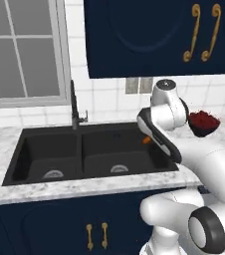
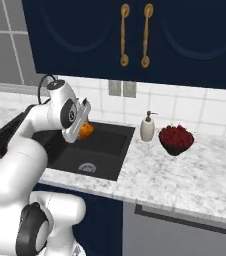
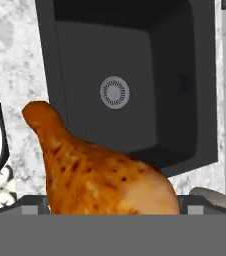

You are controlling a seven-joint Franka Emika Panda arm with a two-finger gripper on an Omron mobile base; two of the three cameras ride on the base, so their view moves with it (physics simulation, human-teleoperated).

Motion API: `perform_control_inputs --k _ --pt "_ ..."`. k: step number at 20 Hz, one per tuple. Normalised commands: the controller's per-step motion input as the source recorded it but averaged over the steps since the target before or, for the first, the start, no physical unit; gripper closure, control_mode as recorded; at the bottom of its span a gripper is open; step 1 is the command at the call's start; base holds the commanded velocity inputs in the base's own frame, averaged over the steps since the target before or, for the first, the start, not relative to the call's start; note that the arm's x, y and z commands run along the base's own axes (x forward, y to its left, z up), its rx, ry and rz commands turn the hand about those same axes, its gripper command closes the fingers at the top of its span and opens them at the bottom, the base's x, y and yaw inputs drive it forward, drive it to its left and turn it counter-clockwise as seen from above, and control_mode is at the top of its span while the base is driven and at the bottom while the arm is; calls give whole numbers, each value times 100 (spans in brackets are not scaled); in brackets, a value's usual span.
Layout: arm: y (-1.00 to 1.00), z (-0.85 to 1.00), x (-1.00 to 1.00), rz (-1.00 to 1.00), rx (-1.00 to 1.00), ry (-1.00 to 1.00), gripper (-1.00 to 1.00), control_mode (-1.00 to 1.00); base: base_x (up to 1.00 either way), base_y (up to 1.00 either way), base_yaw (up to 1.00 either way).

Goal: Pick up the knife from the drawer and place it on the cutting board. Then place the meat from the plate to the cutting board.

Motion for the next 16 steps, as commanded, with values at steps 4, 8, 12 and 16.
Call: perform_control_inputs --k 4,8,12,16 --pt "0 0 0 0 0 0 100 100 0 -100 -37" --pt "0 0 0 0 0 0 100 100 0 -100 -26" --pt "0 0 0 0 0 0 100 100 0 -100 -22" --pt "0 0 0 0 0 0 100 100 2 -94 -14"
